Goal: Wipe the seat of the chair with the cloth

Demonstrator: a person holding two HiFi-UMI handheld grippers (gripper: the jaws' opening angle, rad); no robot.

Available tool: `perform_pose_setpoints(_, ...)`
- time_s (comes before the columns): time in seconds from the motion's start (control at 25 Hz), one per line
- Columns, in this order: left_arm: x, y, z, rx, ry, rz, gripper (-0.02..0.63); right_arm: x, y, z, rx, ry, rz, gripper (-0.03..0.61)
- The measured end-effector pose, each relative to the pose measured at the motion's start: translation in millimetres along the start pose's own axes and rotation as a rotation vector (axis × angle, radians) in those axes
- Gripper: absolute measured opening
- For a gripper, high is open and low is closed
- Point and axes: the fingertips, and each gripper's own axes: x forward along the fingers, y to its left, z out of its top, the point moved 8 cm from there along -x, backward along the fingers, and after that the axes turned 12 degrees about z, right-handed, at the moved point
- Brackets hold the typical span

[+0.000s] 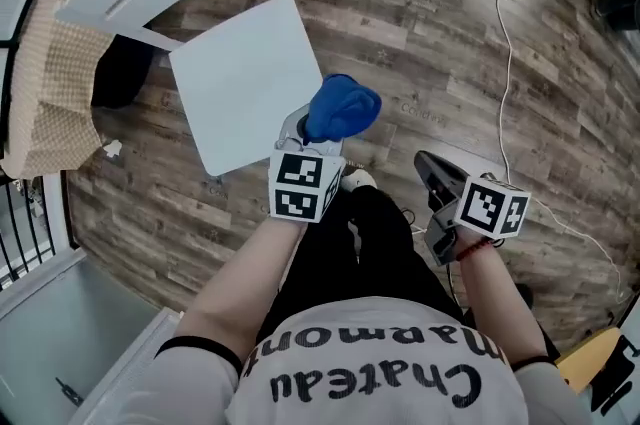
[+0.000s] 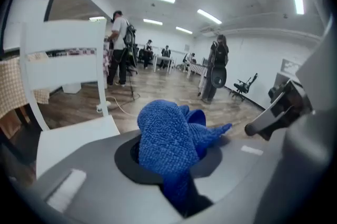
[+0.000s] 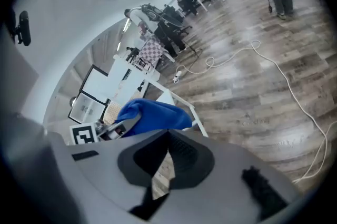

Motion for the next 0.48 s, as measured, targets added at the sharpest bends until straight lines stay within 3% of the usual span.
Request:
perform_pose_setpoints(0.16,-53,33,81,-0.047,-0.211,0.056,0.081,17,53,66,-0.154,-0.057,0.063,0.015)
perform_pose_setpoints(0.48,-176,73,171,-0.014,-0.433,0.167,0.083,37,207,138,-0.385,-0.157,0.281,0.015)
